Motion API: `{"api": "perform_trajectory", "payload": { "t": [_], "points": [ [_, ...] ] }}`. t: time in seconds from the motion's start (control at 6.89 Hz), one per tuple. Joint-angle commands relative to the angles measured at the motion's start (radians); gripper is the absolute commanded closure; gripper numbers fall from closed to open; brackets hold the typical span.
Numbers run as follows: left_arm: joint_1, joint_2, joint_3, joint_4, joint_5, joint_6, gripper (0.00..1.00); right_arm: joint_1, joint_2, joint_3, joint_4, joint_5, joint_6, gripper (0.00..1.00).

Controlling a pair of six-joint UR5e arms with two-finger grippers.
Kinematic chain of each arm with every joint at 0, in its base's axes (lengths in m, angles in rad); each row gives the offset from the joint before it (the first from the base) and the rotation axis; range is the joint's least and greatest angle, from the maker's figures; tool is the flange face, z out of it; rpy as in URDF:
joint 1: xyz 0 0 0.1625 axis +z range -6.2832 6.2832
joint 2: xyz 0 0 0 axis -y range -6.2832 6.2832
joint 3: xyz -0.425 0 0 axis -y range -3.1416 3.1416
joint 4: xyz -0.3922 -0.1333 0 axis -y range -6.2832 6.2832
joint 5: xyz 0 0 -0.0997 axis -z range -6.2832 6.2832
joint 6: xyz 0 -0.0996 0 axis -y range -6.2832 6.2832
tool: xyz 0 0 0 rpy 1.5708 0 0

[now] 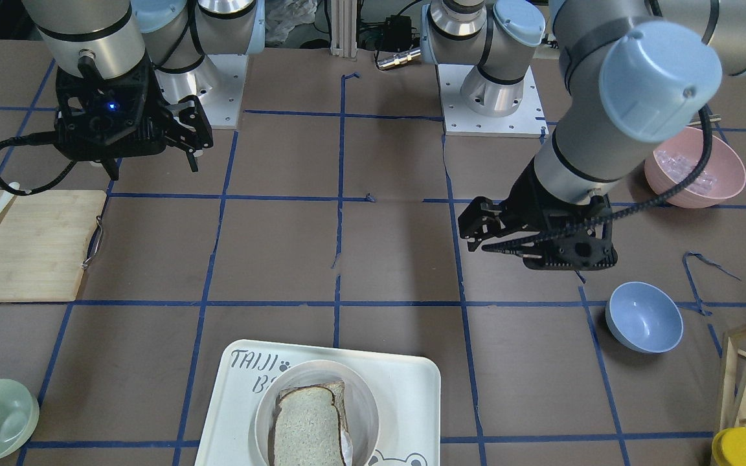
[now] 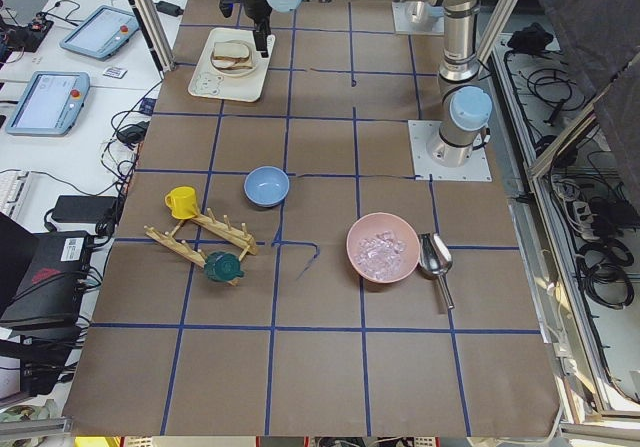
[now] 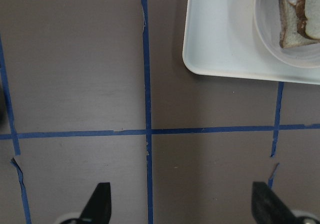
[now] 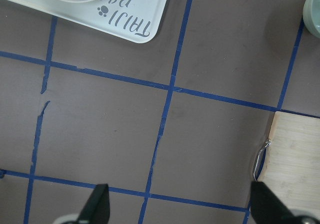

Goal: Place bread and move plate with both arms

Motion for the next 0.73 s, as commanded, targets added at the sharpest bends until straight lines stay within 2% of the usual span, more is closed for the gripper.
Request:
{"api": "perform_trajectory", "payload": {
  "t": [0.0, 0.29, 0.58],
  "points": [
    [0.010, 0.136, -0.144, 0.011, 0.022, -0.003, 0.00, 0.000, 0.001, 0.000, 0.000, 0.000, 0.001, 0.00],
    [0.013, 0.226, -0.248, 0.029, 0.044, -0.004, 0.00, -0.002, 0.001, 0.000, -0.008, 0.031, 0.052, 0.00],
    [0.021, 0.246, -0.255, 0.037, 0.042, -0.001, 0.00, -0.008, 0.001, 0.000, -0.061, 0.031, 0.098, 0.02]
  ]
}}
